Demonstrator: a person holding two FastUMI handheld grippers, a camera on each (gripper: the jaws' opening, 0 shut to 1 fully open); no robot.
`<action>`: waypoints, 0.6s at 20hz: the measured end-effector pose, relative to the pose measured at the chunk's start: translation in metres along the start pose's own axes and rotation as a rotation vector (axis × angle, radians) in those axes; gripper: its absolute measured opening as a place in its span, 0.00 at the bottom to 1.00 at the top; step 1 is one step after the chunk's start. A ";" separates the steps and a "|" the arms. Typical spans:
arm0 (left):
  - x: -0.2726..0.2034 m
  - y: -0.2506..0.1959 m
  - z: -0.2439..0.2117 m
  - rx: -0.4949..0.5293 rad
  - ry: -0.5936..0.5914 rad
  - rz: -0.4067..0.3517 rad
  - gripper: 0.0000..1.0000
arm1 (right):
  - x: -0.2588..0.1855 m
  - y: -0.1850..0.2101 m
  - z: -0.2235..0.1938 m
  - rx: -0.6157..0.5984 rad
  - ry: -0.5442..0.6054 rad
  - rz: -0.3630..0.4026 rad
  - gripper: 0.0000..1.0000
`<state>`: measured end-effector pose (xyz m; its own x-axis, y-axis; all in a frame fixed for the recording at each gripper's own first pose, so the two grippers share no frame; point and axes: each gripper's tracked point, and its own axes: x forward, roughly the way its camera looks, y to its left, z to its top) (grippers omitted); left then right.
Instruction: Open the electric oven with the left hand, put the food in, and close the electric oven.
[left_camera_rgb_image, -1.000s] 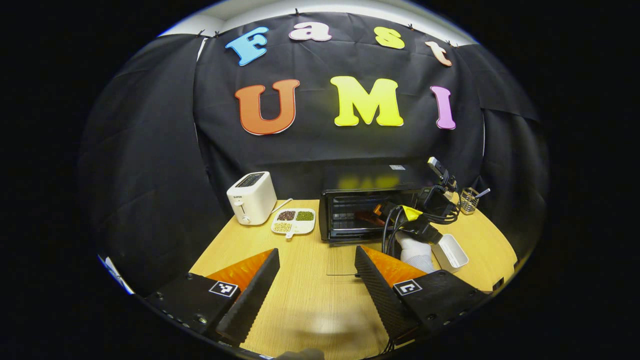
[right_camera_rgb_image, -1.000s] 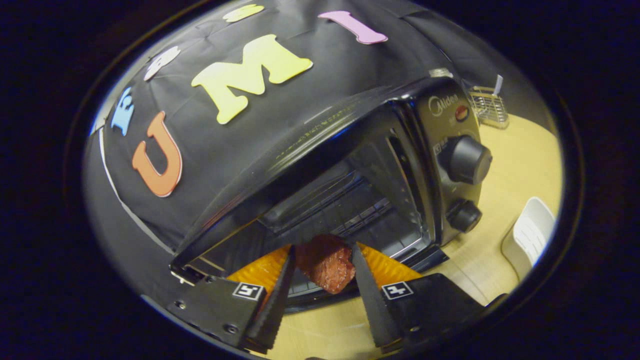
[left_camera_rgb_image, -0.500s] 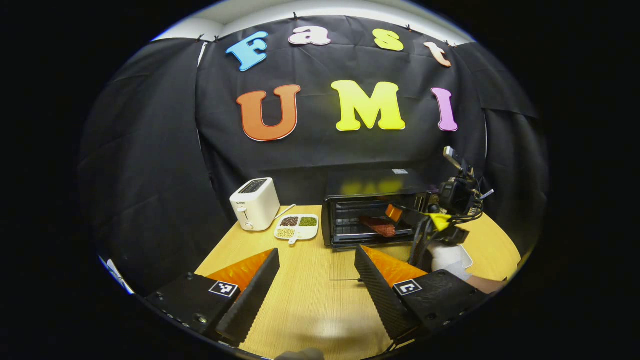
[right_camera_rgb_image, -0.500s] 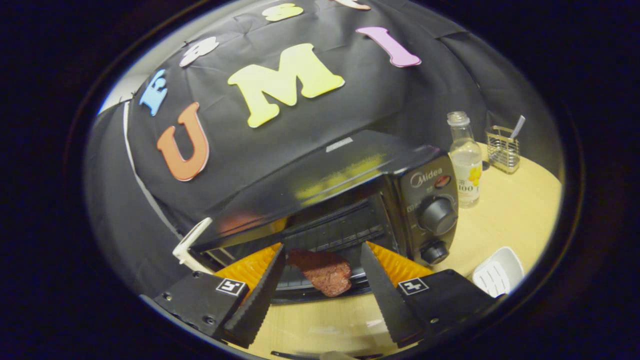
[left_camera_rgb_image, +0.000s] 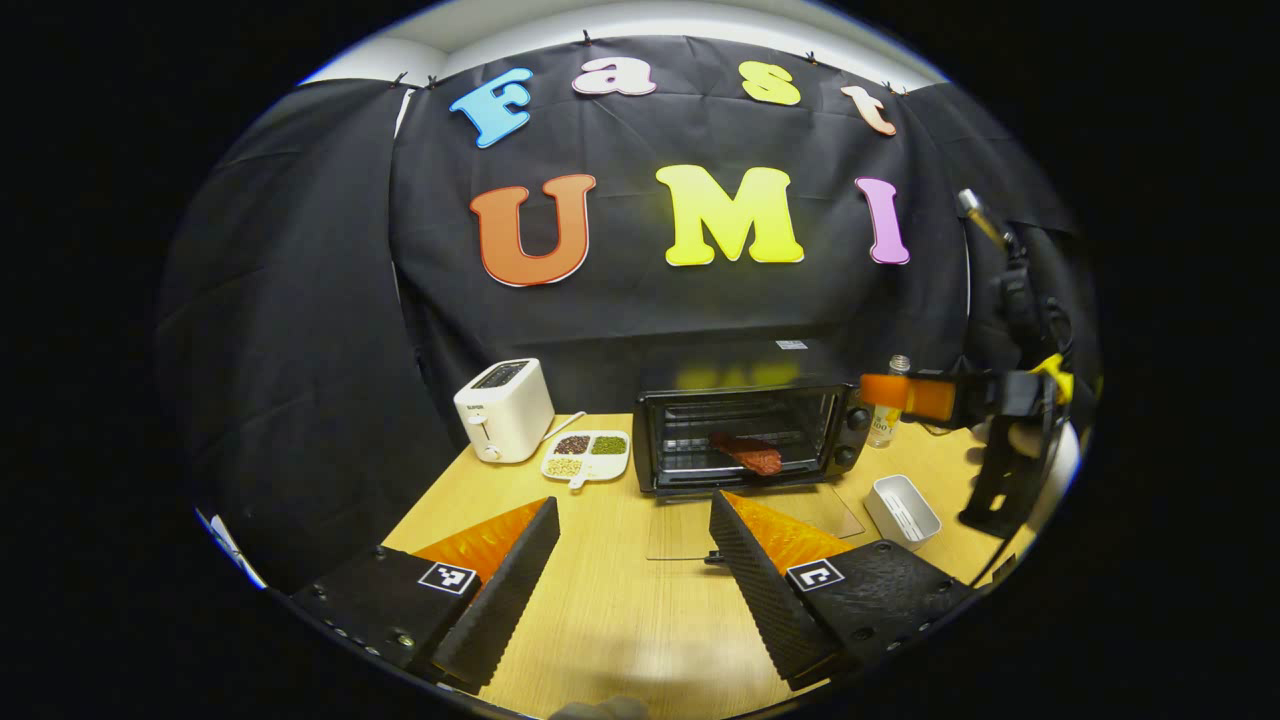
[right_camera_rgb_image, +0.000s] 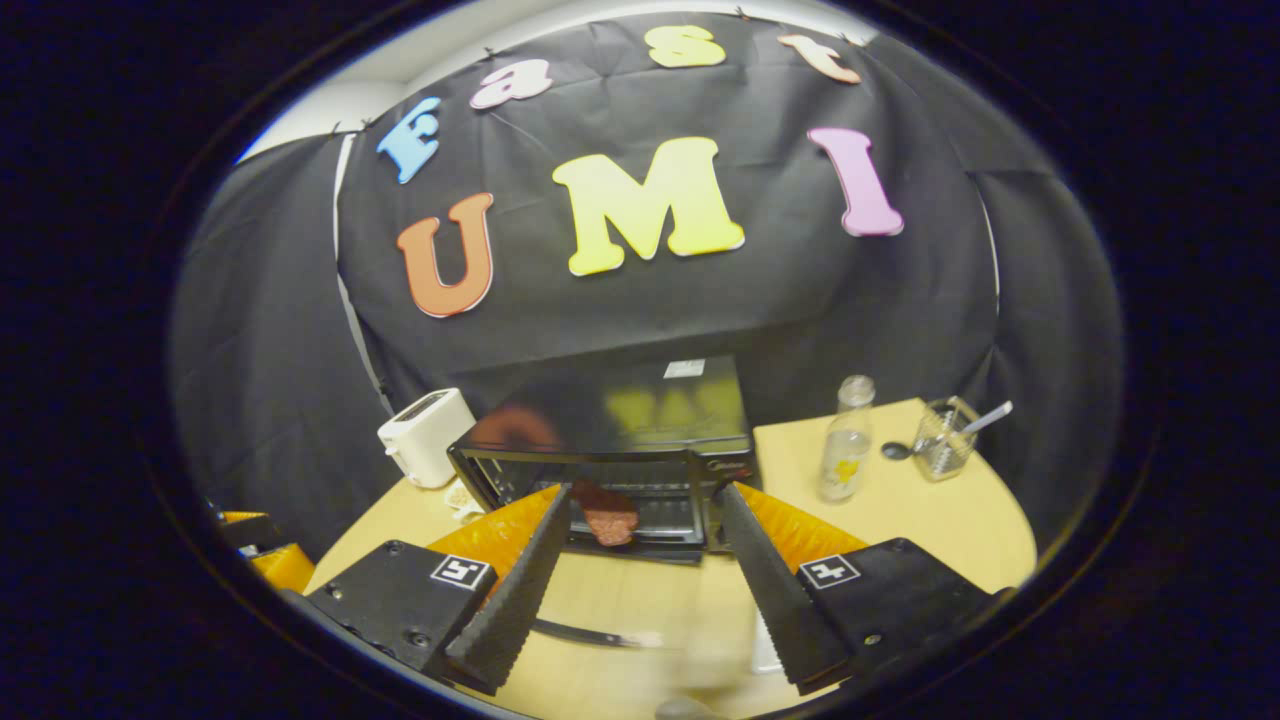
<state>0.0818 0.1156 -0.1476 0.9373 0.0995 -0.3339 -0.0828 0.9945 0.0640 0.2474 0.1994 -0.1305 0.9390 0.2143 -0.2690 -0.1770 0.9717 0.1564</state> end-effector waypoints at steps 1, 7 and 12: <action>0.003 -0.004 -0.004 -0.001 0.001 -0.010 0.97 | -0.016 -0.011 0.010 -0.024 -0.018 -0.019 0.98; 0.030 -0.049 -0.052 -0.005 0.059 -0.080 0.97 | -0.104 -0.070 0.059 -0.067 -0.095 -0.103 0.97; 0.046 -0.095 -0.103 0.008 0.174 -0.093 0.97 | -0.160 -0.121 0.068 -0.079 -0.123 -0.126 0.98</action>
<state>0.0976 0.0286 -0.2657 0.8679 0.0119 -0.4966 0.0048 0.9995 0.0324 0.1386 0.0411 -0.0412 0.9832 0.0814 -0.1633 -0.0738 0.9959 0.0520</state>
